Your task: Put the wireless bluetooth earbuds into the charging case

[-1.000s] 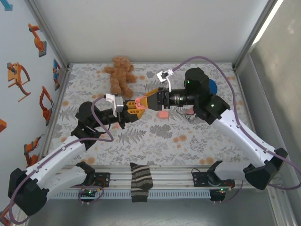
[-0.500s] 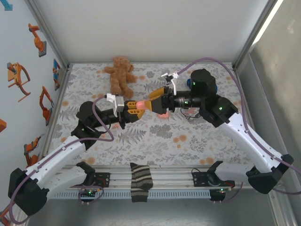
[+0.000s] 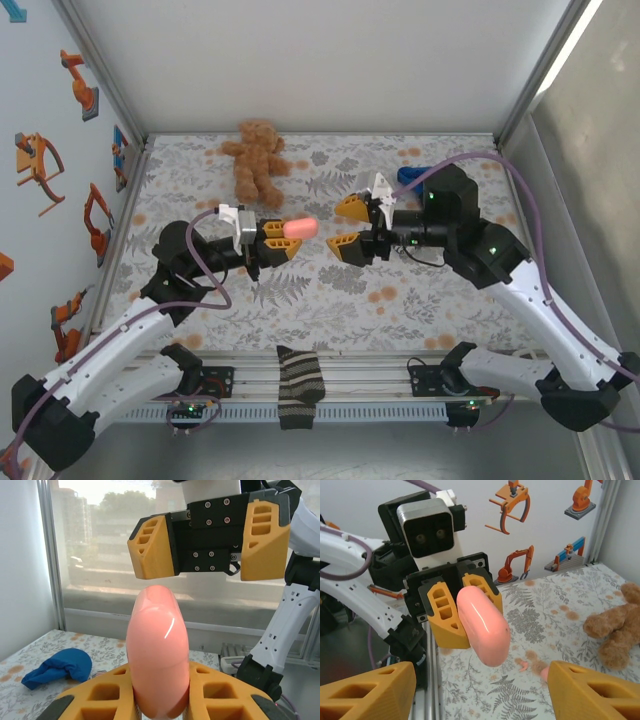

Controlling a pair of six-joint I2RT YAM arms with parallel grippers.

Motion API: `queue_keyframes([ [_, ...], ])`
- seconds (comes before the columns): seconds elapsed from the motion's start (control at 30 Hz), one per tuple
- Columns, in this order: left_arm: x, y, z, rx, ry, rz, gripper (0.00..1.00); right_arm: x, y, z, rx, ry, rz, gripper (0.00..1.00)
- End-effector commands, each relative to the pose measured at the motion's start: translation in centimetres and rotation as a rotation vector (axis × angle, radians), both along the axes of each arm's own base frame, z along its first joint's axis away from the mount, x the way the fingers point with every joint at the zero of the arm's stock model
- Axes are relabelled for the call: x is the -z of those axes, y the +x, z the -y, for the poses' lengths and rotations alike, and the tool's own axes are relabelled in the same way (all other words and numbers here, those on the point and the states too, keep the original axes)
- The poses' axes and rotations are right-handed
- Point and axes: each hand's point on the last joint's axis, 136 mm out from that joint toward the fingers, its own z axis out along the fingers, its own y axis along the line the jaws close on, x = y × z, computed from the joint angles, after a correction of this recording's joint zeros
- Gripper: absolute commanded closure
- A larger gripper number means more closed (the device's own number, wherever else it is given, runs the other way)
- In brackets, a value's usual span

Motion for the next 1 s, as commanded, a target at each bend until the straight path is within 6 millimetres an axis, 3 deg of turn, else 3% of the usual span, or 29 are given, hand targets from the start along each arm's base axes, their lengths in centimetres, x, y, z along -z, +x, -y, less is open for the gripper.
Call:
queue_keyframes([
  [0.0, 0.0, -0.6, 0.0, 0.023, 0.004, 0.0, 0.82, 0.4, -0.7, -0.5, -0.082, -0.005, 0.093, 0.31],
  [0.47, -0.1, -0.8, 0.2, 0.038, 0.004, 0.015, 0.82, 0.6, -0.6, -3.1, -0.187, 0.006, 0.074, 0.33],
  [0.97, -0.1, -0.8, 0.3, 0.039, 0.007, 0.019, 0.82, -0.1, -1.1, -4.2, -0.241, 0.035, 0.087, 0.52],
])
